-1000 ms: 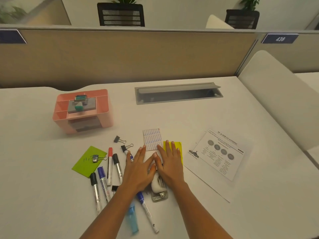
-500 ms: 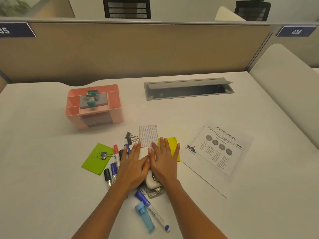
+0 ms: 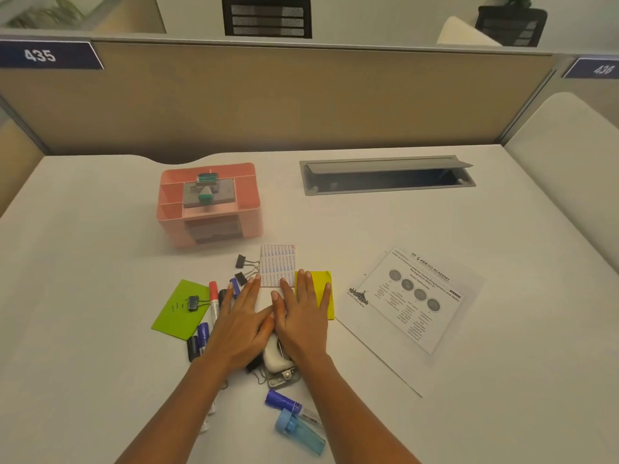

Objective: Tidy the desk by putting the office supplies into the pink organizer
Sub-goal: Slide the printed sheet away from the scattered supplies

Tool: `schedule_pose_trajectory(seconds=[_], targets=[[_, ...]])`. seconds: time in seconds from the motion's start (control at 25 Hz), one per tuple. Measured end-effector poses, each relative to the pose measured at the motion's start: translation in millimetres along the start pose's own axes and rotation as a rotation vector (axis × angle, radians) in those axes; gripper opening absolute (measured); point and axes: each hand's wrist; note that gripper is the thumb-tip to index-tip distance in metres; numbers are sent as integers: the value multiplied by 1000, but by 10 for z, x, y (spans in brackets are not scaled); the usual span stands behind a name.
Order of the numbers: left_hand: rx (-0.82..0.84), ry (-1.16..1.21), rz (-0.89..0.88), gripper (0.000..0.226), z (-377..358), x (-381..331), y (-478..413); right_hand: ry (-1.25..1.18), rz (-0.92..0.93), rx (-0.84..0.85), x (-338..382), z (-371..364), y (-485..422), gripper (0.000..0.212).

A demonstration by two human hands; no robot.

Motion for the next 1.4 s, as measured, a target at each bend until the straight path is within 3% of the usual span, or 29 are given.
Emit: schedule_pose_trajectory(seconds=[0.16, 0.28, 0.48, 0.72, 0.96, 1.2, 1.4], targets=[[28, 3, -6, 56, 58, 103, 40, -50, 54, 22, 104, -1, 37, 73], [95, -6, -17, 46, 85, 88, 5, 4, -29, -15, -54, 46, 72, 68], [107, -51, -45, 46, 80, 103, -50, 37, -165, 21, -582, 164, 188, 83], [114, -39, -55, 47, 76, 100, -67, 66, -99, 60, -954, 257, 194, 89], [75, -9, -59, 49, 68, 97, -72, 44, 138, 95, -413, 149, -55, 82], [67, -15, -68, 45, 128, 240, -46, 56, 116, 93, -44, -92, 51, 74], [71, -4, -89, 51, 239, 434, 19, 29, 92, 102, 190, -91, 97, 80]])
Point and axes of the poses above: each hand's wrist, its own y-axis away from the middle knuckle, its own z-axis out of the back of the hand, x = y × z, and after that the axes turned 12 degrees about y, right-handed
